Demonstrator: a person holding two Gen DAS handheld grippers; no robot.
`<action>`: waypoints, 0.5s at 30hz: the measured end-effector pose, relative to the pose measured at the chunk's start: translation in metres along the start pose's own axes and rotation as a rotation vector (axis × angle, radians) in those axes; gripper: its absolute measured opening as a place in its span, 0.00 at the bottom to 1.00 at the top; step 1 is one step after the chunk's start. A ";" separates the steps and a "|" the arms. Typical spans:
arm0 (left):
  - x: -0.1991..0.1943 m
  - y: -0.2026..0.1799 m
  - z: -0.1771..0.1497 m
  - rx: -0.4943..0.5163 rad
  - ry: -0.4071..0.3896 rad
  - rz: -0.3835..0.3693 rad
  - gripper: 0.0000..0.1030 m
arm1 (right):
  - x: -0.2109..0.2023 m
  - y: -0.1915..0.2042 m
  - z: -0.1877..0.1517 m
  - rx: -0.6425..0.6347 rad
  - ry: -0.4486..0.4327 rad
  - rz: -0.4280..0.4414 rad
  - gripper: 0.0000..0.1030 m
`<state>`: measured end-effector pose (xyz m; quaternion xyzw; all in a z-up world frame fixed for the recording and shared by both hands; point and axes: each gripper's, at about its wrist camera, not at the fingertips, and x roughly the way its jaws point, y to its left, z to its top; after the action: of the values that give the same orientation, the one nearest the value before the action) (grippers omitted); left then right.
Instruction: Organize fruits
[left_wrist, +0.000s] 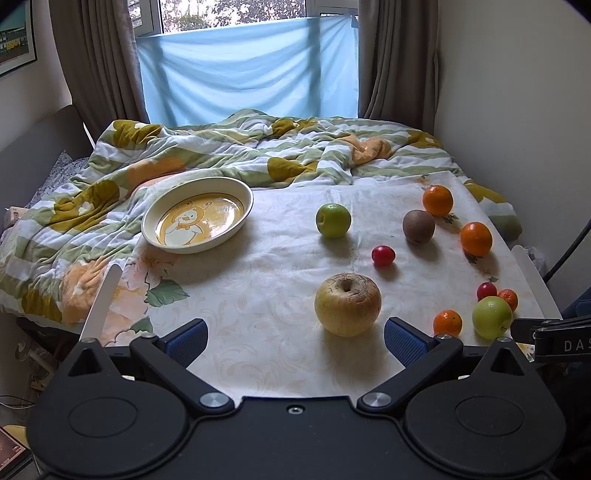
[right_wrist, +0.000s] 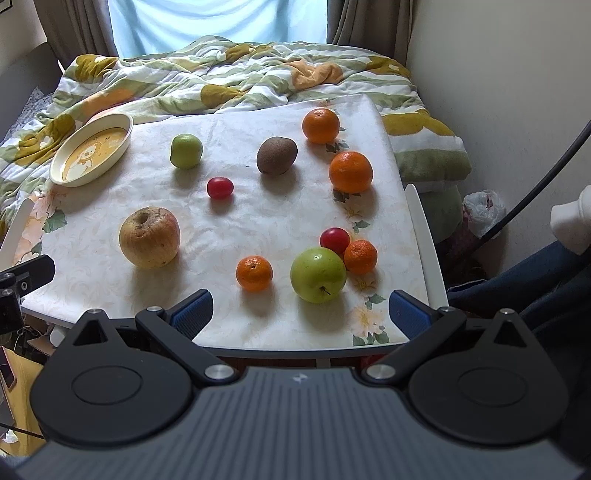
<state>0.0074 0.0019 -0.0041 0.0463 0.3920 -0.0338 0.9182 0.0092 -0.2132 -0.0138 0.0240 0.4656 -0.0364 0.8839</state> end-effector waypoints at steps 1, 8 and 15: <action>0.000 0.000 0.000 0.000 0.000 0.001 1.00 | 0.000 0.000 0.000 0.000 0.000 -0.001 1.00; 0.000 0.001 0.000 -0.001 0.001 0.000 1.00 | -0.002 0.001 -0.001 0.002 0.000 -0.002 1.00; 0.002 0.001 0.001 0.001 -0.002 0.000 1.00 | -0.002 0.000 0.000 0.009 0.001 0.001 1.00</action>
<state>0.0095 0.0026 -0.0043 0.0468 0.3910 -0.0340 0.9186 0.0083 -0.2129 -0.0125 0.0282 0.4657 -0.0378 0.8837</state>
